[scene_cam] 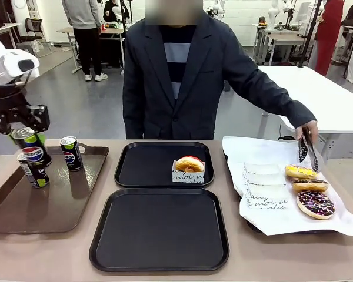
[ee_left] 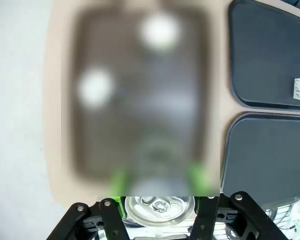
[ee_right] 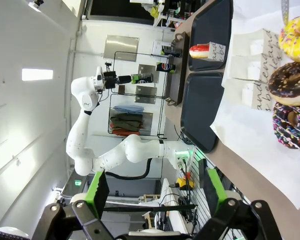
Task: Set up donuts and drinks on trays.
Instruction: Pick up one Pepsi coke and place it on the Flat Tray.
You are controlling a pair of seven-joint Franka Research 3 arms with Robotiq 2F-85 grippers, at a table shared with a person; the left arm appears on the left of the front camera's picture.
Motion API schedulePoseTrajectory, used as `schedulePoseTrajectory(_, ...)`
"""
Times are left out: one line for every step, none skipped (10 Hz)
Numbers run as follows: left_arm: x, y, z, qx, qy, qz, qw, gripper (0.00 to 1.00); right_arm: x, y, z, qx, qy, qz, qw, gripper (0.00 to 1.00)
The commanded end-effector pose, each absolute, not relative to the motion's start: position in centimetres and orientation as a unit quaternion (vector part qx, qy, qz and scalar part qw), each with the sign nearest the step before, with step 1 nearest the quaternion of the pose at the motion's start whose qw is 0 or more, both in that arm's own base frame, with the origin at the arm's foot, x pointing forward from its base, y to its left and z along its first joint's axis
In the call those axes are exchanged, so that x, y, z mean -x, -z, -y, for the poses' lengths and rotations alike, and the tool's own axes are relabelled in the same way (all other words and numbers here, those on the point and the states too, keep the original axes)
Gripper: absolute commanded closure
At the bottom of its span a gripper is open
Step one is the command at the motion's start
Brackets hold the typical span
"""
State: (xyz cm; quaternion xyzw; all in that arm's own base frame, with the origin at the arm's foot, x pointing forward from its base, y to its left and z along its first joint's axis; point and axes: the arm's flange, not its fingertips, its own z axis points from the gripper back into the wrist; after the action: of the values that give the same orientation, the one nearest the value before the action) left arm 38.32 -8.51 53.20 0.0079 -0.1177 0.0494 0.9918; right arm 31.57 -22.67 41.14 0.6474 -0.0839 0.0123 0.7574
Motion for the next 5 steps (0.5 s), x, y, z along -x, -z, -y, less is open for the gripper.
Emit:
schedulePoseTrajectory(-41.9, -55.0, 13.1, -0.014, -0.035, 0.122, 0.992, 0.42, -31.6, -41.1, 22.7, -0.649, -0.014, 0.086, 0.756, 0.00)
schedulePoseTrajectory(-43.5, -55.4, 15.0, -0.013, -0.030, 0.118, 0.992, 0.42, -31.6, -41.1, 22.7, -0.649, -0.014, 0.086, 0.756, 0.00)
schedulePoseTrajectory(-45.3, -55.2, 17.0, -0.012, -0.023, 0.111, 0.994, 0.42, -31.6, -41.1, 22.7, -0.649, -0.014, 0.086, 0.756, 0.00)
schedulePoseTrajectory(-47.0, -54.7, 18.6, -0.010, -0.018, 0.103, 0.994, 0.42, -31.6, -41.1, 22.7, -0.649, -0.014, 0.086, 0.756, 0.00)
schedulePoseTrajectory(-48.8, -53.8, 20.2, -0.005, -0.010, 0.091, 0.996, 0.42, -31.6, -41.1, 22.7, -0.649, -0.014, 0.086, 0.756, 0.00)
